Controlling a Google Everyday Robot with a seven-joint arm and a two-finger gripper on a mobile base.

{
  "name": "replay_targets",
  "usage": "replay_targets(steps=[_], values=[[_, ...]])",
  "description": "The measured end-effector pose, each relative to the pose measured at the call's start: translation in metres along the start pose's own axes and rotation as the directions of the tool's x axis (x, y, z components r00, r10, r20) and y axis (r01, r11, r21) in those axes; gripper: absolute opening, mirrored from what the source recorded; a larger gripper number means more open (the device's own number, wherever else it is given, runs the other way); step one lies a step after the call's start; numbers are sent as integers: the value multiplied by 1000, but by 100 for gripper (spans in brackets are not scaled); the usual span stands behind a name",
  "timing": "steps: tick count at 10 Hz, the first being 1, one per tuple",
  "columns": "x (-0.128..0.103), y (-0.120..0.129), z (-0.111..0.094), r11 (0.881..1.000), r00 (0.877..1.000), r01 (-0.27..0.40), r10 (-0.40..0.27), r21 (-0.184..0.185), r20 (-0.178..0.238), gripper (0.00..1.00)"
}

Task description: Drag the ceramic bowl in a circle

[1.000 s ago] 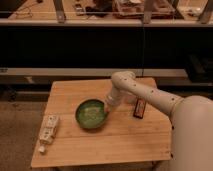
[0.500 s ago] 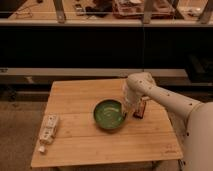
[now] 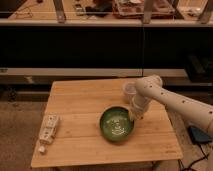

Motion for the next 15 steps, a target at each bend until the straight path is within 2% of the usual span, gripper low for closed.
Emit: replay_targets(steps=[2,4,7,8,10,12,14,15], values=[[-26,-20,7,994,993,111,-111,4,33,0],[-40,-43,12,983,982,182,-183,21,49,0],[-52,-99,26,958,957,279,-284,64,67,0],[-52,-119,30,950,949,301,-306,78,70,0],[-46,-147,33,942,943,317,-325,105,68,0],[-32,-187,35,932,939,327,-339,157,58,0],[-20,-212,38,925,938,328,-343,191,54,0],[-10,-224,42,926,941,316,-334,206,58,0]])
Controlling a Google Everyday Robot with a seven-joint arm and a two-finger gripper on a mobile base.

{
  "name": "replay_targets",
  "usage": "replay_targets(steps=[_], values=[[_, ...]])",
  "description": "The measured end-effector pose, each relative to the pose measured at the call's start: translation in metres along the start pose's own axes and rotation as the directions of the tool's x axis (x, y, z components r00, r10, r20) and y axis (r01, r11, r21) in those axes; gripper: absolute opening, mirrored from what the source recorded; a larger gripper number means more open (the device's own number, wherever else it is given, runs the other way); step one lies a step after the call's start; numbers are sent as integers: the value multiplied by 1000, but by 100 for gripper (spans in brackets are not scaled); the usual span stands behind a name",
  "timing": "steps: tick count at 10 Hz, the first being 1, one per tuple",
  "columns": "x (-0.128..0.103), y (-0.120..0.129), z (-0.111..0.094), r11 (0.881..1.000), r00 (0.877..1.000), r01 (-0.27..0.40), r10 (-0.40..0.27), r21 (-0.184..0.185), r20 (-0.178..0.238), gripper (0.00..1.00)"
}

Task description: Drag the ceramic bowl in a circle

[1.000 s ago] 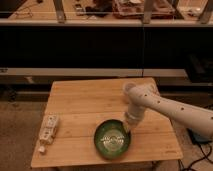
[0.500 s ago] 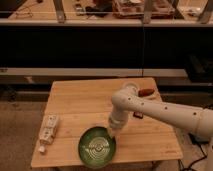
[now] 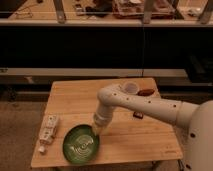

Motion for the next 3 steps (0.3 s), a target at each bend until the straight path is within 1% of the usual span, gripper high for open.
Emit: replay_targets(steps=[2,3], values=[[19,-1,6,999,999,-32,32,18,5,0],[35,0,6,998,999,-53,53,28,1,0]])
